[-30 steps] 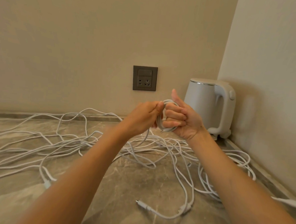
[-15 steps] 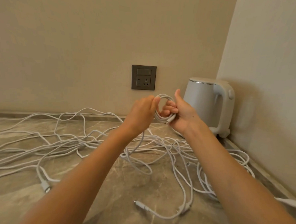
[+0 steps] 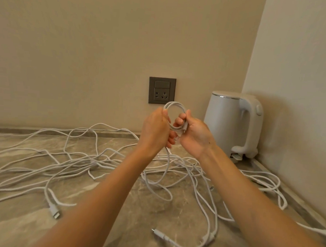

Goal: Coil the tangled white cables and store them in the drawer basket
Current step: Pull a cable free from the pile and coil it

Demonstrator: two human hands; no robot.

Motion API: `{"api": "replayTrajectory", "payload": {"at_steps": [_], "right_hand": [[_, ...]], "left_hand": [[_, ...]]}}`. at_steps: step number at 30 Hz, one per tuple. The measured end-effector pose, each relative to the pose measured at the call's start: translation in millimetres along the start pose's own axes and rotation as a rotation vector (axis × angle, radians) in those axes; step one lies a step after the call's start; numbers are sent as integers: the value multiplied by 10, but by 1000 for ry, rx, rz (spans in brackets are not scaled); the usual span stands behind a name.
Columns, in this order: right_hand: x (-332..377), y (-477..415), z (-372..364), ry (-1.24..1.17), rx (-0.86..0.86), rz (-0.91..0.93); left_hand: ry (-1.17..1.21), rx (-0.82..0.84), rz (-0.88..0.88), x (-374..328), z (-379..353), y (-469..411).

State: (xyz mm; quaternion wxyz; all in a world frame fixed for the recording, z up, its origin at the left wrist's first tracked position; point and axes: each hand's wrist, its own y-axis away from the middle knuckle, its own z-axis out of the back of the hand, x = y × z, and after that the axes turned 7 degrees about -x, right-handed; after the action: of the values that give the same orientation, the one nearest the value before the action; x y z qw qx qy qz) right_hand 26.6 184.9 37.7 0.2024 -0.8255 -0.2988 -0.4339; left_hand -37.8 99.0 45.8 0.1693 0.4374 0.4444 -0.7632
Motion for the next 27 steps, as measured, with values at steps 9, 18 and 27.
{"api": "replayTrajectory", "payload": {"at_steps": [9,18,27], "right_hand": [[142,0,138,913,-99,396],[198,-137,215,404,-353,426],[483,-73,193,-249,9,47]], "left_hand": [[-131,-180,-83,115,157,-257],[24,353,-110,-56,-23,-29],[25,564,26,49,15,-28]]}}
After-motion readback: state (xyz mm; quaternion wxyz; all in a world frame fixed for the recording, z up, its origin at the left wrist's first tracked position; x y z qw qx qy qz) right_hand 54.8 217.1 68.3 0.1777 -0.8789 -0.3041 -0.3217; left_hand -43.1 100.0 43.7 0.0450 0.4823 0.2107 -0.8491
